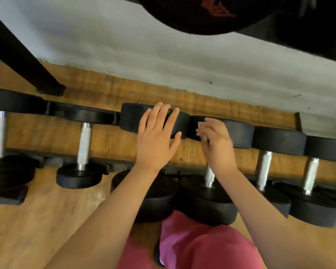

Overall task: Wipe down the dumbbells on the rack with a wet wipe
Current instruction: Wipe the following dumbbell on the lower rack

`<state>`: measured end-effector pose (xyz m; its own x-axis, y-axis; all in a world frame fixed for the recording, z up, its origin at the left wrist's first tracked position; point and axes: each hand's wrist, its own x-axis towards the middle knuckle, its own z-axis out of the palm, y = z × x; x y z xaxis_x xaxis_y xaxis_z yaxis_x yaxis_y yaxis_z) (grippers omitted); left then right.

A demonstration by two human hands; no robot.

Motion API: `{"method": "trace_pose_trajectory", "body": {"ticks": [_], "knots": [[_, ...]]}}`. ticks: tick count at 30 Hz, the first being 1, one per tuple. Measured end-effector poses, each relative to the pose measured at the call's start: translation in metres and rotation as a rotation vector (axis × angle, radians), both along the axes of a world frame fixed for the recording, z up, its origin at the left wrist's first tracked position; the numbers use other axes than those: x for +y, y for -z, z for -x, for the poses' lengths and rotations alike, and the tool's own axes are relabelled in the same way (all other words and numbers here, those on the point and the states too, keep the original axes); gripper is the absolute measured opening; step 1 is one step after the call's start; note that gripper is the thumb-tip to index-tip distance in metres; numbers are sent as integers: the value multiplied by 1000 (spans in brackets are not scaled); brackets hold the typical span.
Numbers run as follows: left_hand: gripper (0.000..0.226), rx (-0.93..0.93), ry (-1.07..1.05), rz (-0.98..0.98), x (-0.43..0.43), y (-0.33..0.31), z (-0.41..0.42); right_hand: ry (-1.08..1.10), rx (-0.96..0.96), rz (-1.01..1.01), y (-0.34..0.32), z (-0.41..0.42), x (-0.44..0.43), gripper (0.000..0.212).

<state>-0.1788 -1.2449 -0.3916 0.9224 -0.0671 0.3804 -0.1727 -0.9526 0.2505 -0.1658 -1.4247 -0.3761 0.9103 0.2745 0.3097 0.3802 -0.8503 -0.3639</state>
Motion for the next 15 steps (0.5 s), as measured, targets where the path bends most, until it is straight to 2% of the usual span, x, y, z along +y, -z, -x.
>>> {"method": "trace_pose_trajectory", "body": {"ticks": [3, 5, 7, 12, 15], "knots": [[51, -26, -9, 33, -1, 2, 1, -146, 44, 147, 15, 1, 6, 21], [49, -50, -23, 64, -3, 4, 0, -143, 1, 134, 12, 3, -5, 22], [45, -84, -54, 103, -5, 4, -2, -91, -80, 77, -1, 6, -23, 18], [32, -143, -123, 166, -16, 2, -5, 229, -217, 13, -28, 6, -65, 16], [30, -148, -119, 145, -17, 3, -6, 138, -193, 25, -19, 2, -42, 17]]}}
